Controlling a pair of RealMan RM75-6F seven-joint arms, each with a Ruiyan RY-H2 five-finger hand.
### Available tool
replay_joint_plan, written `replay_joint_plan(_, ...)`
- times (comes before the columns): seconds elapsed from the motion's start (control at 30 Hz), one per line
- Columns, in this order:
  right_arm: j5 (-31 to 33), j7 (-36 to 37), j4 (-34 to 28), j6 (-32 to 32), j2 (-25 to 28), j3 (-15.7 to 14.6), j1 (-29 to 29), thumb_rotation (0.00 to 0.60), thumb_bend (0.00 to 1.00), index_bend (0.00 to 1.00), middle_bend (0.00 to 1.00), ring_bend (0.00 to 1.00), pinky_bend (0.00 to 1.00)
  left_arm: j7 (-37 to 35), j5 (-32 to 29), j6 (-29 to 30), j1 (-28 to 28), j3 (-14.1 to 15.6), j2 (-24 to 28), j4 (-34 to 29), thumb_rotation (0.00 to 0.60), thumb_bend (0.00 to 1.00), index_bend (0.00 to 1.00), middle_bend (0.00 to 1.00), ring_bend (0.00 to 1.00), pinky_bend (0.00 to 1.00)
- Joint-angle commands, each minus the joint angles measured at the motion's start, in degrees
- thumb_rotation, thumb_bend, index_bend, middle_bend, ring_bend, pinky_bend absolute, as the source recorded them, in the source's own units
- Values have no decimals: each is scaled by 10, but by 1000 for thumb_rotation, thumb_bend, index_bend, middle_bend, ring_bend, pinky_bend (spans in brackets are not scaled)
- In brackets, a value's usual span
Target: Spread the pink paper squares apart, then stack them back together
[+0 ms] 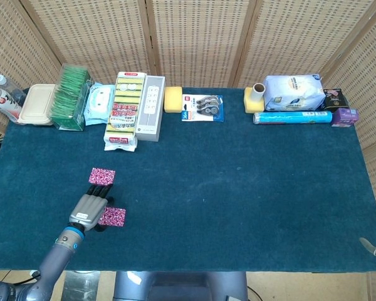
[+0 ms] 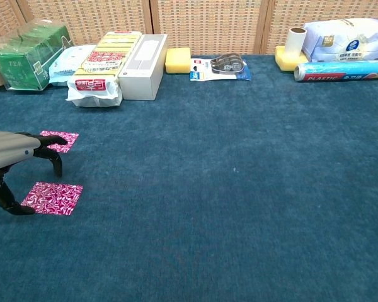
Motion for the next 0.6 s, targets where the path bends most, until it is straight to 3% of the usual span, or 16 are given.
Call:
replay_joint_plan(0.03, 0, 0, 0, 0, 0, 0, 0, 529, 0, 83, 0, 0, 0, -9, 8, 1, 2, -3, 4, 0, 600, 167, 293, 0, 0, 0)
replay_joint_plan(0.3, 0, -1, -2, -1, 0, 0, 1, 529, 0, 82, 0, 0, 0, -55, 26, 8, 8, -26, 40, 11, 600, 168, 292, 0, 0, 0)
replay_joint_plan(0.6, 0, -10, -4, -4, -2, -1, 2, 529, 0, 83, 0, 0, 0, -156, 45, -40, 2, -68, 37, 145, 600, 166, 292, 0, 0, 0)
